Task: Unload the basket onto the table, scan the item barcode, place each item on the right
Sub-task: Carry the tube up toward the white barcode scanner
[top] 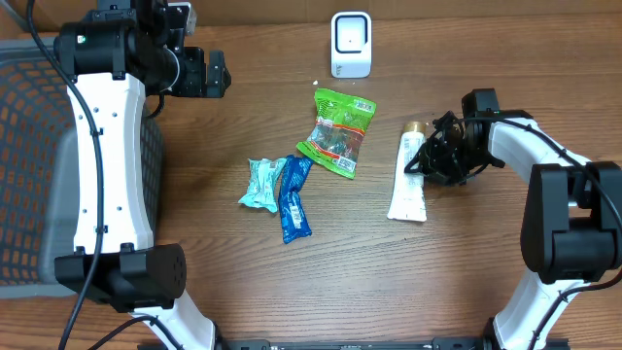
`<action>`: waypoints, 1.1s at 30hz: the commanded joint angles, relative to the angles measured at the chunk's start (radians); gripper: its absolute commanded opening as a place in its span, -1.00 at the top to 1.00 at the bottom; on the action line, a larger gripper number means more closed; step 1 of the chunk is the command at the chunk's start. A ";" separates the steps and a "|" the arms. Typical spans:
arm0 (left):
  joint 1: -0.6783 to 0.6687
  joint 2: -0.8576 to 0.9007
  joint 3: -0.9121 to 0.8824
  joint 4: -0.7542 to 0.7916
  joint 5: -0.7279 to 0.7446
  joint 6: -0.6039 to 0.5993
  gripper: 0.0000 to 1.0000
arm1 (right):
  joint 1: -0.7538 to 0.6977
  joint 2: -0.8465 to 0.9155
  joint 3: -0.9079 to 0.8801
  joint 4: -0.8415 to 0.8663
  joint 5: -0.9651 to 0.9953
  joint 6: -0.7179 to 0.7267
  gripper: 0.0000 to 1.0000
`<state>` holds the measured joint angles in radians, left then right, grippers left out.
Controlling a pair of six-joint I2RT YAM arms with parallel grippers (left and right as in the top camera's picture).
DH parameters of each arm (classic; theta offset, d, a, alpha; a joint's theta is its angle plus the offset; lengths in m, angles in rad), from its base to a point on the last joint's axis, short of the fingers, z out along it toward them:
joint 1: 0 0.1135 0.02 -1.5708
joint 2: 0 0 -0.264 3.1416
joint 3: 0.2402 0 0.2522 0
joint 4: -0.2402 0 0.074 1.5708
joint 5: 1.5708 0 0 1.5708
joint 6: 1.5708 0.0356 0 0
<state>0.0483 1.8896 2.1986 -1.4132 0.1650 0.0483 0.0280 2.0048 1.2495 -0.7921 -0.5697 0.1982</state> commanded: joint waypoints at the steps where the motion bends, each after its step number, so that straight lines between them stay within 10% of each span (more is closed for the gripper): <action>1: 0.003 0.005 -0.004 0.003 0.011 -0.003 -0.99 | 0.013 0.010 -0.007 0.031 0.030 0.074 0.14; 4: 0.003 0.005 -0.004 0.003 0.011 -0.003 -0.99 | 0.028 0.010 -0.018 0.073 0.045 0.034 0.15; 8: 0.003 0.005 -0.004 0.003 0.011 -0.003 -1.00 | 0.036 0.010 -0.035 0.103 0.045 0.034 0.92; 33: 0.003 0.005 -0.004 0.003 0.011 -0.003 -0.99 | 0.351 -0.571 0.175 -0.103 -0.039 -0.162 0.92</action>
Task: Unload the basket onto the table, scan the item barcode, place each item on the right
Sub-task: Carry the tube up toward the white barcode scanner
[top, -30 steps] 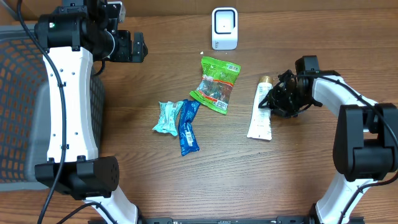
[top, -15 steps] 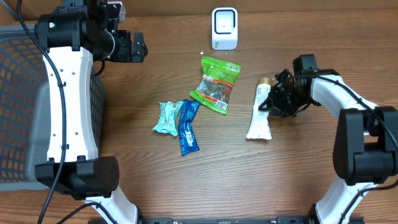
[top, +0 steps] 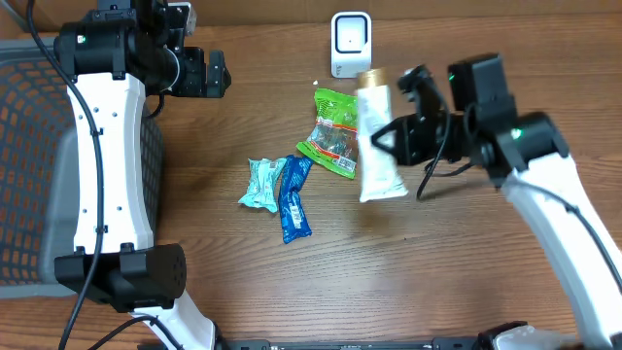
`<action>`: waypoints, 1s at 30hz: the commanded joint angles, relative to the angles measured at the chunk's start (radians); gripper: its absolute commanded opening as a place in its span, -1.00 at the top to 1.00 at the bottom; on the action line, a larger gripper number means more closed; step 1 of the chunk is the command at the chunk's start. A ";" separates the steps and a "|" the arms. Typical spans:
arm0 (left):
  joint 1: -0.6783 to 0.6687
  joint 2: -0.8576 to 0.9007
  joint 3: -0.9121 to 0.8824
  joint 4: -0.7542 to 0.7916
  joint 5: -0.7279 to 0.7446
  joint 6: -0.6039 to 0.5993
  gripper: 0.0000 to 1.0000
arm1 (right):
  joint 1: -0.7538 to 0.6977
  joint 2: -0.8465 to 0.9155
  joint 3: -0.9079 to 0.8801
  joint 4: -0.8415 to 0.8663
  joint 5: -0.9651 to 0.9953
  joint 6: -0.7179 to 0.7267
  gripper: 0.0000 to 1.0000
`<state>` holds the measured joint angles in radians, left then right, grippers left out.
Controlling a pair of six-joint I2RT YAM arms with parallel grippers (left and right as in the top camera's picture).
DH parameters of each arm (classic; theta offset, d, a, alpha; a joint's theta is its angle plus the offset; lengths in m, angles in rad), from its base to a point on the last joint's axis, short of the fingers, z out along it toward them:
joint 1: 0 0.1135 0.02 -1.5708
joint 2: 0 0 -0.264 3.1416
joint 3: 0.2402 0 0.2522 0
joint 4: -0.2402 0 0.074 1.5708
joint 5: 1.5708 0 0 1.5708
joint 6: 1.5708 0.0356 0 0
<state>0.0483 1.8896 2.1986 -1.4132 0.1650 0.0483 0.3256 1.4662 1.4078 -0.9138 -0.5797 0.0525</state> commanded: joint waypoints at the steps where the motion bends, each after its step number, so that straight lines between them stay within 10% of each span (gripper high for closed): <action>1: 0.003 0.005 -0.004 0.003 0.011 -0.003 -0.99 | 0.074 -0.043 0.017 0.024 -0.029 -0.016 0.92; 20: 0.003 0.005 -0.004 0.003 0.011 -0.003 -0.99 | 0.119 -0.056 0.016 0.084 0.025 -0.005 0.92; 30: 0.003 0.005 -0.004 0.003 0.011 -0.003 -0.99 | 0.119 0.100 0.011 0.290 0.708 0.095 0.92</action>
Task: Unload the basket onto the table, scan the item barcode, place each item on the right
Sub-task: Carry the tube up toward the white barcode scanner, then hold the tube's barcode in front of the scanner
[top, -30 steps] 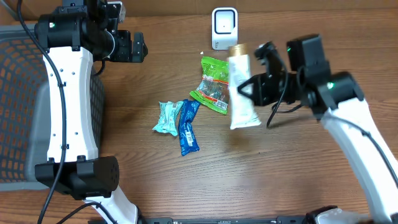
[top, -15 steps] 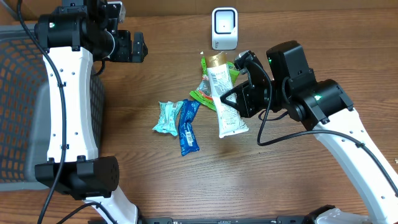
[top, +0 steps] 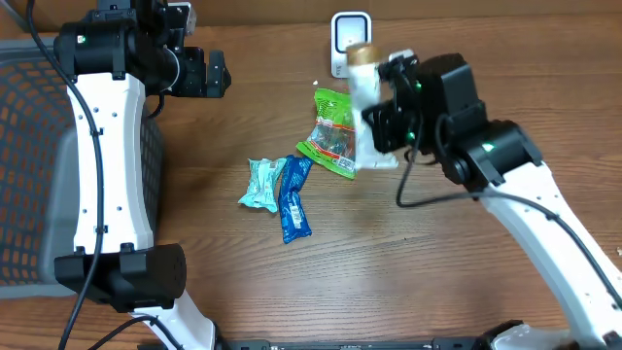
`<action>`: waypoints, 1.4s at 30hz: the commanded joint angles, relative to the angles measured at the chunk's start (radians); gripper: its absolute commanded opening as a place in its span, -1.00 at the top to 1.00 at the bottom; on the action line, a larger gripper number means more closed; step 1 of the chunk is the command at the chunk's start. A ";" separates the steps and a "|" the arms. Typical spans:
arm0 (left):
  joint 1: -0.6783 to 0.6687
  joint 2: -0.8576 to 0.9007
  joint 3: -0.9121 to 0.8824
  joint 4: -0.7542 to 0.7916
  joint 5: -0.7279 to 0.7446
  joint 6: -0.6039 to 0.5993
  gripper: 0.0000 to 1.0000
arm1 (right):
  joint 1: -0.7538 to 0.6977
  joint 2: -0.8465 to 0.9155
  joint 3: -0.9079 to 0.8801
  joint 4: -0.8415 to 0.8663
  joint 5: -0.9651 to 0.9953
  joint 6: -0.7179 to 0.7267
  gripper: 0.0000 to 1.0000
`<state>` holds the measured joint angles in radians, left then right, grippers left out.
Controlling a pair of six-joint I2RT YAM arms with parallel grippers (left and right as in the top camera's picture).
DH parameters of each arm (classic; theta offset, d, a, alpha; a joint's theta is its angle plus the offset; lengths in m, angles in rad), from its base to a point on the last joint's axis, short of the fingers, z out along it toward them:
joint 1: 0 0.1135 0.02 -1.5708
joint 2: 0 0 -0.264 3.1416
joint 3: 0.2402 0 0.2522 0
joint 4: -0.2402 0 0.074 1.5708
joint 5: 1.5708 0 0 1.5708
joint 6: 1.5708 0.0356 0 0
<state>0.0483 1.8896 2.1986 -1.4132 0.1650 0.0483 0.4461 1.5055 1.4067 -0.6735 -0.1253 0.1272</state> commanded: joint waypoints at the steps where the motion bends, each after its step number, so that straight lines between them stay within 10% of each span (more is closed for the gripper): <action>1: 0.003 0.005 -0.004 0.003 0.011 -0.003 -1.00 | -0.002 0.095 0.012 0.095 0.299 -0.012 0.92; 11: 0.003 0.005 -0.004 0.003 0.011 -0.003 -0.99 | -0.002 0.319 0.012 0.576 0.402 -0.655 0.92; 25: 0.003 0.005 -0.004 0.003 0.012 -0.003 -0.99 | -0.002 0.391 0.030 1.122 0.578 -0.935 0.92; 42: 0.003 0.005 -0.004 0.003 0.011 -0.003 -0.99 | -0.004 0.845 0.200 1.361 0.638 -1.240 0.93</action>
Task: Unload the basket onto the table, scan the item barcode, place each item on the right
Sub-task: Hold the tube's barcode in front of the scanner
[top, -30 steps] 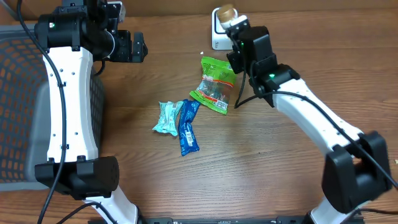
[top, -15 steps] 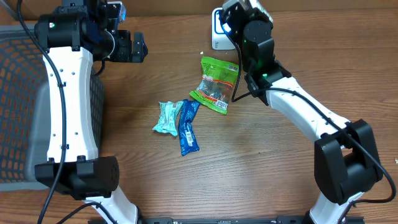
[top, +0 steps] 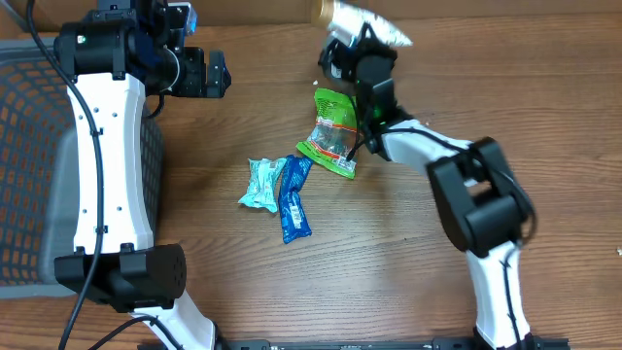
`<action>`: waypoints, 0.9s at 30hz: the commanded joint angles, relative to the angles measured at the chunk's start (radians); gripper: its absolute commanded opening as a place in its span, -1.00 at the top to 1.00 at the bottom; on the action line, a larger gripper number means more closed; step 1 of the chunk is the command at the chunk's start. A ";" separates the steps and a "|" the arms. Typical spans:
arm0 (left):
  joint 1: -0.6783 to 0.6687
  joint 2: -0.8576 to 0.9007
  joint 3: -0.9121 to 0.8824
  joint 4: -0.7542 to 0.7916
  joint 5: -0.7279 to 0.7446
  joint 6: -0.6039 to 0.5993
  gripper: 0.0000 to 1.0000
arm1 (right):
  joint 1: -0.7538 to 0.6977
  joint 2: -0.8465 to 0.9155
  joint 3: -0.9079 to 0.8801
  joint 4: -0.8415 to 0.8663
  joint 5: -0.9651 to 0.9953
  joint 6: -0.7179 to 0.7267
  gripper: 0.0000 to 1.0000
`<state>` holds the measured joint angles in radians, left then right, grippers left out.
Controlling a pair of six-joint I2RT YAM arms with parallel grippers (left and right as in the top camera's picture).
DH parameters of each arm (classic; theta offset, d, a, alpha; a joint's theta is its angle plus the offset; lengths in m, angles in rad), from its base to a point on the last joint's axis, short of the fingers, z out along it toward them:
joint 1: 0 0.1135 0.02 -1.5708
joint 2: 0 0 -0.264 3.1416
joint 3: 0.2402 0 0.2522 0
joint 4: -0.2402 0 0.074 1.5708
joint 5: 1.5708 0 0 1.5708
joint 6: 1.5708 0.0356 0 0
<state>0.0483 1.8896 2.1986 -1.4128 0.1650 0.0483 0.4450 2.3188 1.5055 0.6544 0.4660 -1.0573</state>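
A white tube (top: 377, 26) with a gold cap (top: 323, 12) is held up at the far edge of the table, lying crosswise with its cap to the left. My right gripper (top: 354, 37) is shut on the tube from below, its arm stretched toward the back middle. The white scanner that stands there is hidden behind this gripper and tube. Far off at the back left, my left gripper (top: 216, 73) hangs with its fingers apart and holds nothing.
A green snack packet (top: 335, 131) lies just in front of the right wrist. A teal packet (top: 260, 183) and a blue packet (top: 294, 197) lie side by side at the table's middle. A grey mesh basket (top: 29, 165) fills the left edge.
My right gripper has moved the tube farther back and up, from just right of the scanner to over it, now covering it. The tube has turned crosswise. The left arm is unchanged.
The tube first lay on the table at the right, with my right gripper at its upper end. Then it hung in the gripper above the green packet, then beside the scanner. Now it is held over the scanner at the far edge.
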 commanded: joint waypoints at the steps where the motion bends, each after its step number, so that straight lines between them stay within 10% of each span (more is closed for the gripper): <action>1: 0.003 0.005 -0.004 0.003 0.011 -0.003 -0.99 | -0.003 0.047 0.116 0.033 0.047 -0.056 0.93; 27: 0.003 0.005 -0.004 0.003 0.011 -0.003 -0.99 | -0.086 0.081 0.153 -0.024 -0.023 -0.012 0.93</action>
<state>0.0483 1.8896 2.1986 -1.4132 0.1650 0.0483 0.3538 2.4367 1.6173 0.6044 0.4454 -1.1316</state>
